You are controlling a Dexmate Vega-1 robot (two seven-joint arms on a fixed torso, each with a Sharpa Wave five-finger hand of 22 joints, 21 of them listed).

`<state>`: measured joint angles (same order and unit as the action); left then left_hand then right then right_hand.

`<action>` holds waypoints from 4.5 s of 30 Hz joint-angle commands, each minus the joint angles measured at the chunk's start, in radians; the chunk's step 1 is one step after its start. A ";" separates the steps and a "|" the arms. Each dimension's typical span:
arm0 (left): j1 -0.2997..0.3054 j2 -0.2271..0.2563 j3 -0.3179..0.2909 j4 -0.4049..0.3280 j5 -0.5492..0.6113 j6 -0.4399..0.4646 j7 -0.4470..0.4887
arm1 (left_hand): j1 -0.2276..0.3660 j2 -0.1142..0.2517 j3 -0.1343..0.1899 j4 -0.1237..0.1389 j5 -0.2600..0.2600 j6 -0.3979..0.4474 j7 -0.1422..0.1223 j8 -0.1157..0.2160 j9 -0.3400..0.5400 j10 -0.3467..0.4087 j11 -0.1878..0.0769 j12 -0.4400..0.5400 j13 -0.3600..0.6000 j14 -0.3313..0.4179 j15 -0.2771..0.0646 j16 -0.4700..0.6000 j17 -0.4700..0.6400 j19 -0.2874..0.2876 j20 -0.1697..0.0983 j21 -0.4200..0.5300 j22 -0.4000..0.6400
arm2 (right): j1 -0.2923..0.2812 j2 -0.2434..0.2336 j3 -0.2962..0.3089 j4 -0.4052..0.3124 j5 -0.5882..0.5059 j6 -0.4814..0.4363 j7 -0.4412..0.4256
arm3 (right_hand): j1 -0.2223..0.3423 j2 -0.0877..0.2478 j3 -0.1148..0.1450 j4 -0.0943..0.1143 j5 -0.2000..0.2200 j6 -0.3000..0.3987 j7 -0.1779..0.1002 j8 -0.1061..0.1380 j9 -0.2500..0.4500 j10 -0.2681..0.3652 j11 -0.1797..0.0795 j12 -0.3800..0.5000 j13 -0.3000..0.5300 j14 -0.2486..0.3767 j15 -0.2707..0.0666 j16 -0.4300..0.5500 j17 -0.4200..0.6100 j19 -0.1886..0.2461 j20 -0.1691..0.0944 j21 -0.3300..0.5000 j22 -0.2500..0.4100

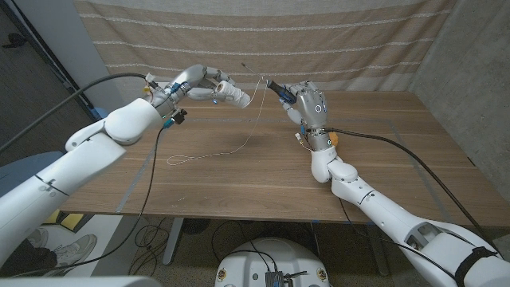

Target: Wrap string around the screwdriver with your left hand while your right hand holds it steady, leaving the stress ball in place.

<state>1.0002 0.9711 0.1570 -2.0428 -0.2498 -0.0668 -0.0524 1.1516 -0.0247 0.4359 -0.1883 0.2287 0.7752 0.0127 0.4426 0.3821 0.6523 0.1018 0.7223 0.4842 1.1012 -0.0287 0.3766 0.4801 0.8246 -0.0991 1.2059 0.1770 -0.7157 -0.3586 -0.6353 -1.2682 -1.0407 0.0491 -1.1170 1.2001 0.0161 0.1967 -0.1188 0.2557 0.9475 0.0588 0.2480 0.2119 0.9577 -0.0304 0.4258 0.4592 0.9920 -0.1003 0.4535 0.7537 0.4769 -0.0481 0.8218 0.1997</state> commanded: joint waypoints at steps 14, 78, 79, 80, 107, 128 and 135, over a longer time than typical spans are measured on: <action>-0.035 -0.139 0.017 0.036 -0.029 -0.190 0.097 | 0.110 0.119 0.077 0.044 0.001 0.102 0.085 -0.007 0.136 0.154 -0.145 0.001 0.203 0.173 -0.194 -0.013 0.007 -0.009 -0.102 0.010 0.002 | -0.005 -0.024 -0.013 0.011 -0.109 0.014 0.000 | 0.123 0.122 -0.008 0.002 0.007 0.199 -0.192 -0.002 0.002 0.091 -0.084 -0.008 0.008 0.061 -0.130 -0.013 0.004 -0.014 -0.158 0.016 0.002; 0.135 -0.069 -0.108 0.028 -0.034 0.065 0.202 | 0.105 0.117 0.086 0.043 -0.003 0.112 0.083 -0.029 0.146 0.165 -0.146 -0.019 0.211 0.187 -0.194 -0.039 0.015 -0.016 -0.099 0.020 0.001 | -0.020 -0.014 0.027 -0.090 -0.076 0.044 0.026 | 0.139 0.128 -0.039 0.009 0.015 0.202 -0.194 -0.014 0.004 0.099 -0.086 -0.039 0.019 0.067 -0.129 -0.040 0.017 -0.040 -0.156 0.060 -0.002; 0.138 -0.064 -0.111 0.028 -0.040 0.067 0.196 | 0.105 0.117 0.086 0.043 -0.004 0.113 0.084 -0.029 0.146 0.166 -0.146 -0.020 0.209 0.187 -0.194 -0.039 0.015 -0.016 -0.100 0.020 0.001 | -0.011 -0.026 0.007 -0.090 -0.062 0.028 0.026 | 0.140 0.129 -0.039 0.009 0.015 0.202 -0.194 -0.014 0.004 0.100 -0.085 -0.039 0.019 0.068 -0.129 -0.040 0.017 -0.041 -0.156 0.060 -0.002; 0.139 -0.060 -0.113 0.028 -0.046 0.069 0.189 | 0.105 0.117 0.086 0.043 -0.004 0.112 0.083 -0.030 0.146 0.165 -0.148 -0.022 0.207 0.188 -0.194 -0.039 0.016 -0.016 -0.100 0.020 0.001 | -0.002 -0.036 -0.012 -0.089 -0.052 0.008 0.026 | 0.140 0.129 -0.039 0.010 0.015 0.203 -0.195 -0.014 0.004 0.101 -0.085 -0.039 0.019 0.069 -0.129 -0.040 0.018 -0.041 -0.156 0.061 -0.002; 0.159 0.001 -0.128 -0.036 -0.021 0.170 0.204 | 0.117 0.123 0.095 0.034 -0.014 0.116 0.094 -0.047 0.141 0.175 -0.136 -0.029 0.209 0.193 -0.198 -0.048 0.021 -0.011 -0.103 0.030 0.003 | 0.073 -0.194 -0.216 -0.185 0.096 -0.201 0.182 | 0.147 0.135 -0.047 0.012 0.018 0.214 -0.188 -0.014 0.003 0.125 -0.069 -0.055 0.005 0.089 -0.129 -0.041 0.026 -0.038 -0.151 0.081 -0.005; 0.138 0.050 -0.039 -0.088 0.111 0.399 0.296 | 0.136 0.128 0.102 0.025 -0.048 0.125 0.114 -0.066 0.121 0.182 -0.121 -0.063 0.178 0.183 -0.195 -0.069 -0.003 -0.004 -0.104 0.040 0.002 | 0.056 -0.307 -0.211 -0.414 0.140 -0.221 0.678 | 0.147 0.113 -0.046 0.001 0.031 0.227 -0.170 -0.021 -0.010 0.158 -0.039 -0.086 -0.042 0.119 -0.123 -0.055 0.011 -0.001 -0.135 0.107 -0.016; 0.127 0.048 0.000 -0.070 0.126 0.421 0.298 | 0.136 0.127 0.101 0.025 -0.052 0.130 0.114 -0.070 0.116 0.186 -0.126 -0.067 0.177 0.181 -0.196 -0.072 -0.008 -0.003 -0.102 0.042 0.001 | 0.061 -0.314 -0.212 -0.468 0.143 -0.233 0.850 | 0.146 0.113 -0.044 0.001 0.032 0.222 -0.168 -0.024 -0.011 0.157 -0.040 -0.093 -0.048 0.121 -0.124 -0.059 0.008 0.002 -0.135 0.109 -0.018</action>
<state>1.1422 1.0183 0.1034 -2.1339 -0.1555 0.3154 0.2332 1.1503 -0.0235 0.4433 -0.1865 0.1806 0.7803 0.0079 0.3744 0.4692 0.6794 0.1284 0.6581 0.4844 1.1177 -0.0306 0.3067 0.4738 0.8131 -0.0943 1.2429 0.1771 -0.6553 -0.6475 -0.8494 -1.6470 -0.9073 -0.1672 -0.5169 1.2151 0.0011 0.1438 -0.1175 0.2779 1.0062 0.0358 0.2276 0.1970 1.0633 -0.0287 0.3388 0.4116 1.0524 -0.1252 0.3977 0.7596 0.4704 -0.0482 0.9253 0.1811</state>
